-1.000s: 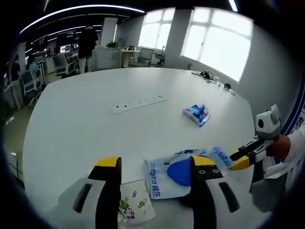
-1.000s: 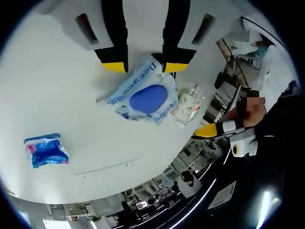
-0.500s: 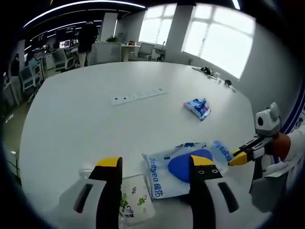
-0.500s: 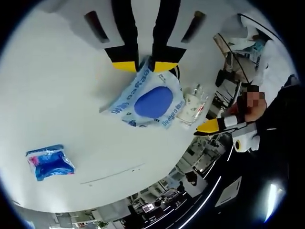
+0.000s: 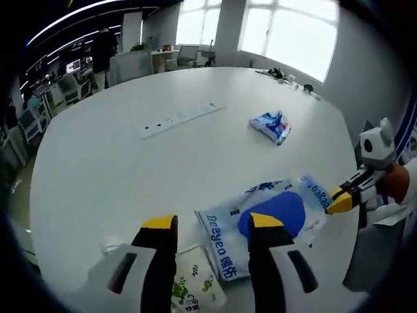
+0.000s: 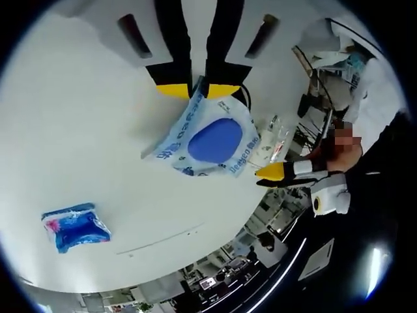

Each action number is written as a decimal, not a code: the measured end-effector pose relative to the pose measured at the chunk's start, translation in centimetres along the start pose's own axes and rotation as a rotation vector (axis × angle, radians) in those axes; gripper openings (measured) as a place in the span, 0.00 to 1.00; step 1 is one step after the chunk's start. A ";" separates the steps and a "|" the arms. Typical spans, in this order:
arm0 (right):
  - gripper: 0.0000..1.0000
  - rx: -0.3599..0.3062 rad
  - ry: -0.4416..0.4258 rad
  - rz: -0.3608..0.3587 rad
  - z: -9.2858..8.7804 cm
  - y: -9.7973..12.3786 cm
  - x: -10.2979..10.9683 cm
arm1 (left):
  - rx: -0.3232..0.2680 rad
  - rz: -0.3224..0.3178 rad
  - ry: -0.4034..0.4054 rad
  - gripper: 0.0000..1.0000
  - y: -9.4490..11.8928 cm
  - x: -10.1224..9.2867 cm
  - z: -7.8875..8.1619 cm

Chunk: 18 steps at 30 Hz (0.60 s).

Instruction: Arrange the tabletop items into an orderly group along one side of the table until the central work area is clear of visible clutter.

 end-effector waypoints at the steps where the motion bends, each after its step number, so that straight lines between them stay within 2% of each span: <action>1: 0.04 0.002 0.001 -0.001 -0.1 0.0 0.0 | 0.001 -0.001 0.002 0.39 -0.2 0.0 0.0; 5: 0.04 0.006 -0.005 -0.002 -0.3 -0.1 -0.3 | 0.061 0.002 -0.013 0.37 -1.1 0.2 -0.5; 7: 0.03 0.010 -0.006 -0.004 -0.4 -0.2 -0.4 | 0.119 0.007 -0.023 0.35 -1.5 0.5 -1.1; 11: 0.03 0.012 -0.011 -0.002 -0.4 -0.2 -0.5 | 0.135 -0.004 -0.011 0.33 -2.4 0.8 -1.2; 13: 0.02 0.014 -0.011 -0.002 -0.5 -0.3 -0.6 | 0.161 -0.009 -0.017 0.28 -2.7 0.8 -1.5; 14: 0.02 0.014 -0.012 -0.002 -0.5 -0.3 -0.6 | 0.201 -0.004 -0.025 0.22 -2.8 1.1 -2.1; 15: 0.02 0.014 -0.012 0.000 -0.5 -0.3 -0.6 | 0.213 0.000 -0.035 0.18 -3.0 1.2 -2.2; 18: 0.02 0.014 -0.015 0.002 -0.5 -0.4 -0.6 | 0.211 -0.014 -0.017 0.14 -3.5 1.3 -2.3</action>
Point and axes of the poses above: the point that each gripper's makers call its tool centre point, and the gripper's own axes: y roughly backward along the fingers, x roughly to its left, z roughly out of its top, the point moved 4 cm from there along y, roughly backward along the fingers, and after that the axes turned 14 degrees about -z, right-handed, at the moved point
